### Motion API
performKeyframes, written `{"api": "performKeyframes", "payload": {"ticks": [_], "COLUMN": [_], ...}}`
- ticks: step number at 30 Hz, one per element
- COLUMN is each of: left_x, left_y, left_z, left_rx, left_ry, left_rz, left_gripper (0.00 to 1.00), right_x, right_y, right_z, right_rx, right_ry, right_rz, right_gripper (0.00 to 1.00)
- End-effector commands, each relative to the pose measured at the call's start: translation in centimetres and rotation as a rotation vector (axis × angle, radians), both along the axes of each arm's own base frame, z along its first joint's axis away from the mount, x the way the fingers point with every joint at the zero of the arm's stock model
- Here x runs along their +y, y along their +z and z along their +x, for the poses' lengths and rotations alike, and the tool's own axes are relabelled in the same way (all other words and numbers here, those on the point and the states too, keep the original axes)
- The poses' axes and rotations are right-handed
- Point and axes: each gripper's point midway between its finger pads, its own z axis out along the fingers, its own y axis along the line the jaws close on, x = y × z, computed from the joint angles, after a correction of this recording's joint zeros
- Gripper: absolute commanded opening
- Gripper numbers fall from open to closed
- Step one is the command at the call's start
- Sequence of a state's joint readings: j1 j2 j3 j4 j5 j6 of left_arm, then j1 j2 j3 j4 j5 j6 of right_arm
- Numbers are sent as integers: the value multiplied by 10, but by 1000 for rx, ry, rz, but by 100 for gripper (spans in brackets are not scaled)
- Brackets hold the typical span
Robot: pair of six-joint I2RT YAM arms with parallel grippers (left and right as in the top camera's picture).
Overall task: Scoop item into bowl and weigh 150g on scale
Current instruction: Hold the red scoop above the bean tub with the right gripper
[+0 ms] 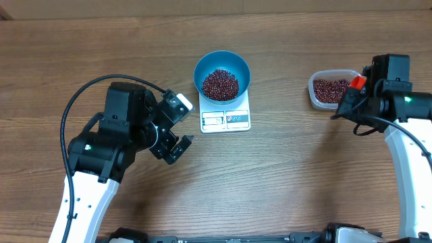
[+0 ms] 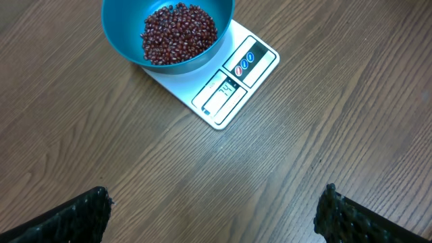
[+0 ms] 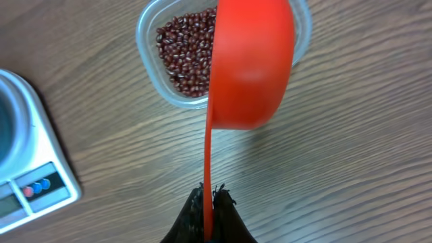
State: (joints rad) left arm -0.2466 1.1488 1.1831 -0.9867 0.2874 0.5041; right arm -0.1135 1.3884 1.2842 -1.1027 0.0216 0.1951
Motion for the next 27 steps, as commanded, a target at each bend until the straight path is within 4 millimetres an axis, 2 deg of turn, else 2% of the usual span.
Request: {"api": "performKeyframes", "payload": {"ticks": [1, 9, 15, 21, 27], "left_x": [1, 1, 1, 1, 1], "left_y": [9, 9, 9, 9, 9], "left_z": [5, 5, 5, 5, 5], "left_rx": [-20, -20, -20, -20, -20], "left_ry": [15, 15, 15, 15, 15], "left_rz": [-9, -9, -9, -9, -9], "left_gripper": [100, 100, 100, 100, 99], "right_x": [-8, -3, -3, -2, -4], "right_y": [4, 12, 41, 65, 55], "right_z": [-2, 1, -2, -3, 1], "right_rx": [-5, -23, -26, 58, 247], "right_ry": [78, 115, 88, 92, 104], "right_rz": [-84, -66, -54, -41, -18], "right_gripper": [4, 4, 4, 4, 4]}}
